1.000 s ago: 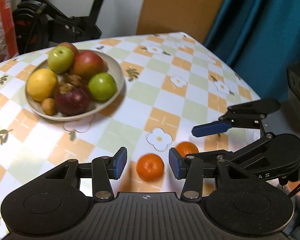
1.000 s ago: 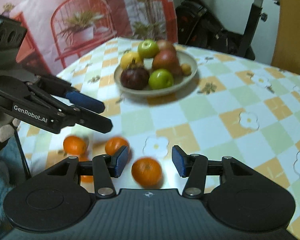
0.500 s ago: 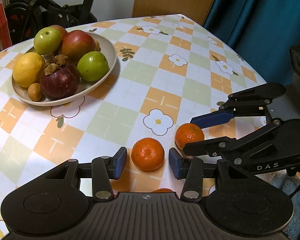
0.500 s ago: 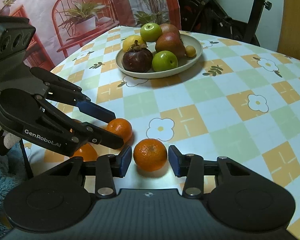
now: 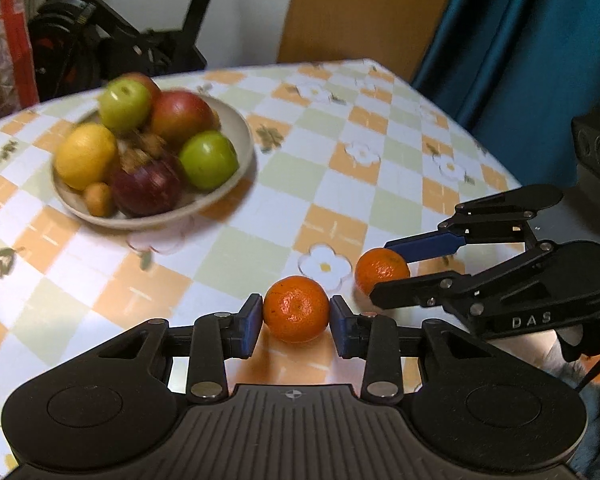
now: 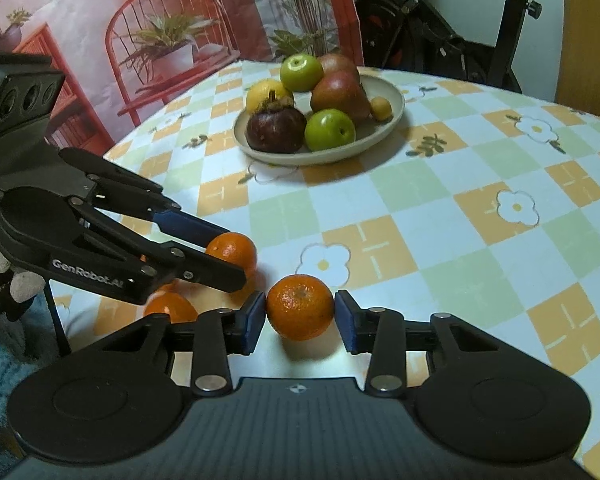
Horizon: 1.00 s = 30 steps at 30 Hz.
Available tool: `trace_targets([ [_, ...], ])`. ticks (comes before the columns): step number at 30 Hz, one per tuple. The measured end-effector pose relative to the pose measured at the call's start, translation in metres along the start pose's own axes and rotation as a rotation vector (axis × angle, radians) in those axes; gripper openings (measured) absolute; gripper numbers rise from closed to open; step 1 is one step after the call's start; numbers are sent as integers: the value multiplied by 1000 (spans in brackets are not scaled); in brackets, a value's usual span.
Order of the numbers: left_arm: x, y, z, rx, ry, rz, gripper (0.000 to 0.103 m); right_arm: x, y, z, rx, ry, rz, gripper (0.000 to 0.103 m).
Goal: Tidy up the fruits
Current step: 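Carry the mandarin with both grippers over the plate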
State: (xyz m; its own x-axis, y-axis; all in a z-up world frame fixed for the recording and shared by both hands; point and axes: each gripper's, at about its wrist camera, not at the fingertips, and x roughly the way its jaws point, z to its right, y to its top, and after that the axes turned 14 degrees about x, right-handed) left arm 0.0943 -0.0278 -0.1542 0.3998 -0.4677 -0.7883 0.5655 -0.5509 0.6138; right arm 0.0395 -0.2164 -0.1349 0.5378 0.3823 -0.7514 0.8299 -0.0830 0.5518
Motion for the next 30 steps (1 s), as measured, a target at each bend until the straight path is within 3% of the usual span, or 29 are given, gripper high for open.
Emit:
trace_targets([
  [12, -66, 30, -58, -125, 138, 169, 38, -32, 62, -5, 12, 35, 189, 41],
  [18, -75, 45, -93, -223, 187, 211, 38, -32, 100, -9, -23, 19, 261, 41],
  [25, -48, 55, -131, -303, 206, 180, 38, 10, 124, 0, -41, -43, 239, 41],
  [30, -26, 59, -152, -345, 226, 173, 38, 50, 134, 10, -50, -74, 154, 41],
])
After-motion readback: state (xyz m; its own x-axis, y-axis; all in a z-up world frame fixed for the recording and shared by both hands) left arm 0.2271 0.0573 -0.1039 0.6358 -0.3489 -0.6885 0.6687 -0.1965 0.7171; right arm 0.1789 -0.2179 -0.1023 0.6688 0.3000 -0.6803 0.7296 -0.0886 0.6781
